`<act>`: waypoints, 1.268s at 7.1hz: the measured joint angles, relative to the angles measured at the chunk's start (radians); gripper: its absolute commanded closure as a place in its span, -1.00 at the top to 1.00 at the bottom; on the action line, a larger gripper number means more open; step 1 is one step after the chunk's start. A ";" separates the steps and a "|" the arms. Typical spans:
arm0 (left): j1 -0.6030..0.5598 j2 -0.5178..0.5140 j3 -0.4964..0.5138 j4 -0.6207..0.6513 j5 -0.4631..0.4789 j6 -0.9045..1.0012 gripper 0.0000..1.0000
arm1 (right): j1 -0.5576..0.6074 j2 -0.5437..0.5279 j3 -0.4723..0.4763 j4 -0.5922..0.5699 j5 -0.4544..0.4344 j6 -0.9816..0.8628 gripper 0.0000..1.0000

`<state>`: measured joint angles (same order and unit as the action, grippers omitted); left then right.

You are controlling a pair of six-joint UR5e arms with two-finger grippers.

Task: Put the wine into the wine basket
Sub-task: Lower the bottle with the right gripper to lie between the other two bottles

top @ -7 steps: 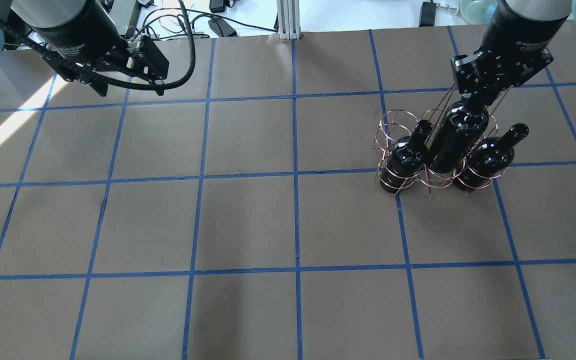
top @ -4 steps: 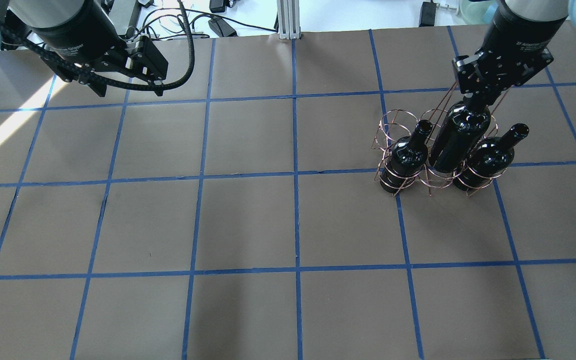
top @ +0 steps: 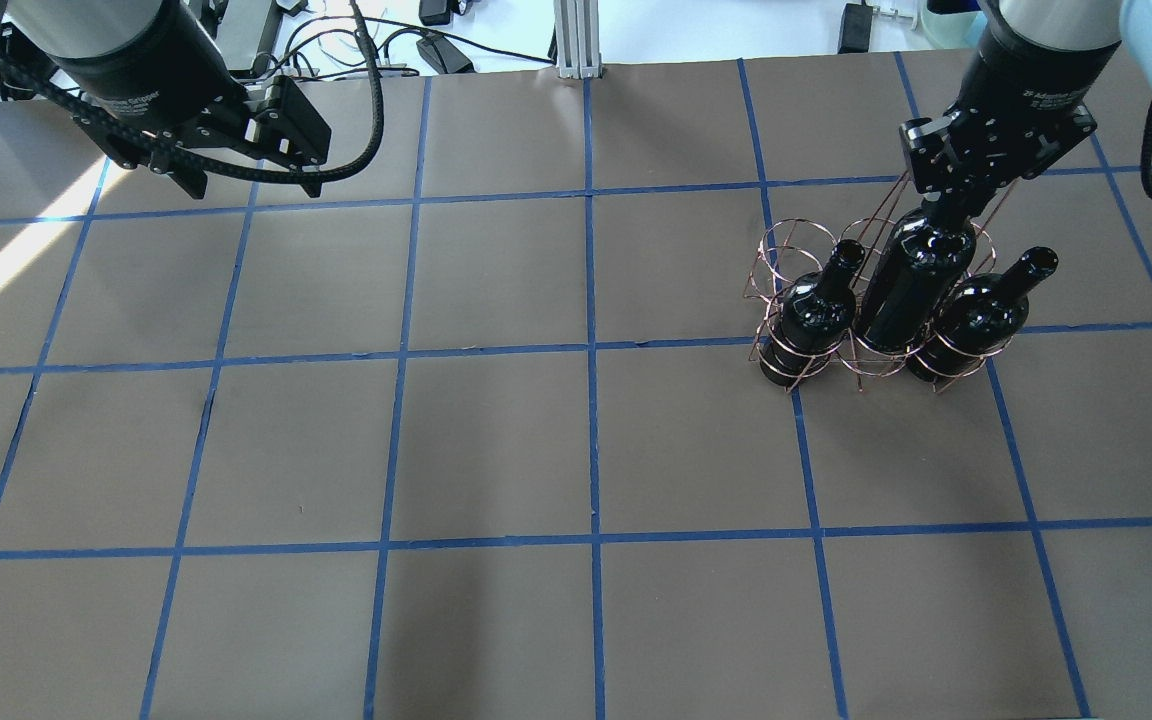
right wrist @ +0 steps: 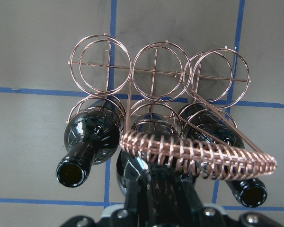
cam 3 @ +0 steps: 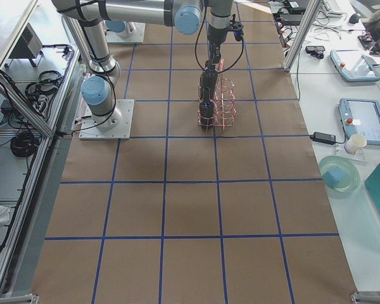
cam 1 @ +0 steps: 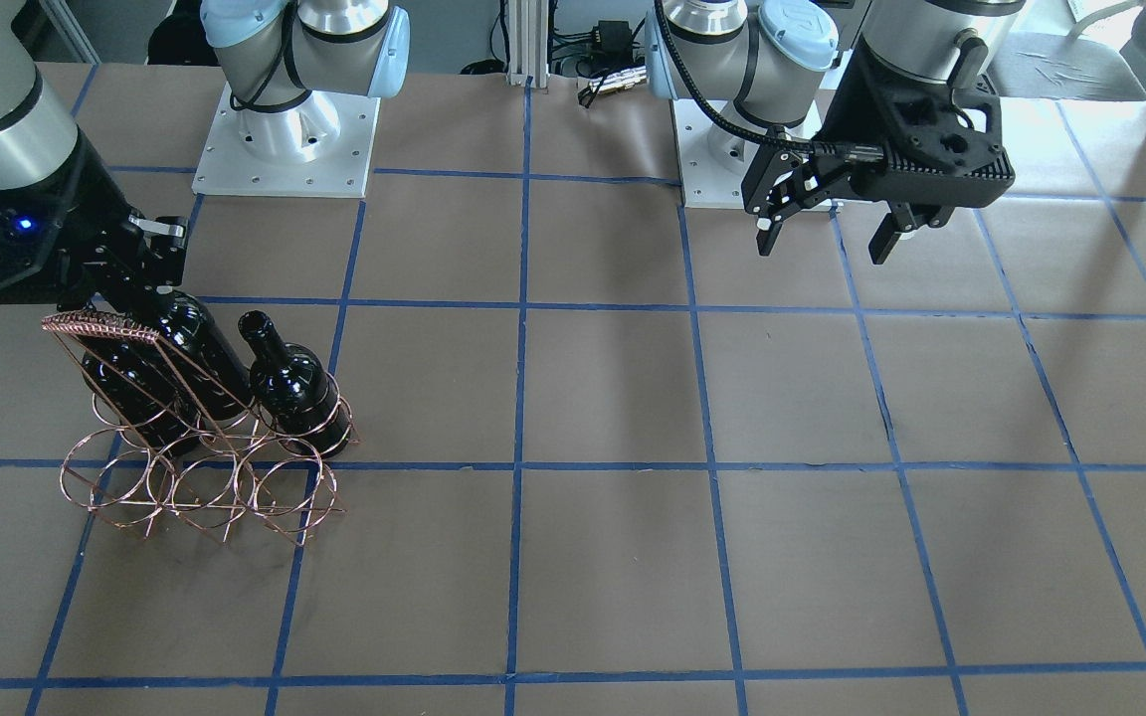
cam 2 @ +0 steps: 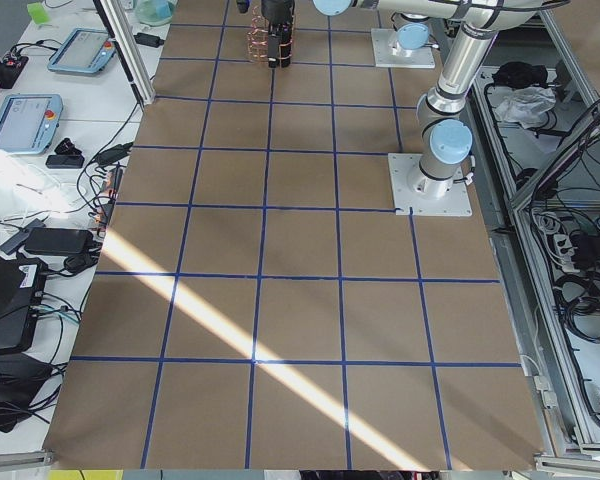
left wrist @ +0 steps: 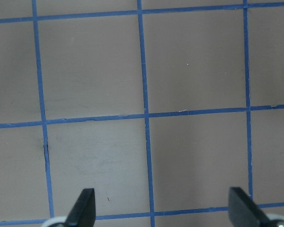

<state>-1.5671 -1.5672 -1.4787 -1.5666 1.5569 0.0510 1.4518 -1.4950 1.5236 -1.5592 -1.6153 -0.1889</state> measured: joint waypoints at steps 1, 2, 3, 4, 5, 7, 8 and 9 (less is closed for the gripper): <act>0.000 0.000 0.000 0.000 0.000 0.000 1.00 | -0.002 0.006 0.002 -0.003 0.002 0.001 -0.77; 0.001 0.000 0.000 0.000 0.000 0.000 1.00 | -0.005 0.011 0.003 -0.013 0.006 0.002 -0.78; 0.001 0.000 0.000 0.000 0.000 0.000 1.00 | -0.007 0.020 0.004 -0.028 0.005 0.002 -0.79; 0.001 0.001 0.000 -0.001 -0.001 -0.003 1.00 | -0.012 0.028 0.012 -0.035 0.002 0.002 -0.79; 0.000 0.000 -0.001 -0.001 -0.002 -0.006 1.00 | -0.020 0.032 0.029 -0.046 0.004 0.002 -0.79; 0.000 0.001 -0.001 -0.002 -0.002 -0.005 1.00 | -0.031 0.038 0.065 -0.075 0.010 0.003 -0.79; -0.001 0.001 -0.001 -0.002 -0.002 -0.005 1.00 | -0.032 0.041 0.082 -0.089 0.012 0.003 -0.79; -0.001 0.001 -0.002 -0.002 -0.001 -0.005 1.00 | -0.032 0.042 0.104 -0.110 0.012 0.003 -0.77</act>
<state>-1.5677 -1.5662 -1.4803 -1.5685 1.5558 0.0460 1.4194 -1.4534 1.6276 -1.6689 -1.6034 -0.1856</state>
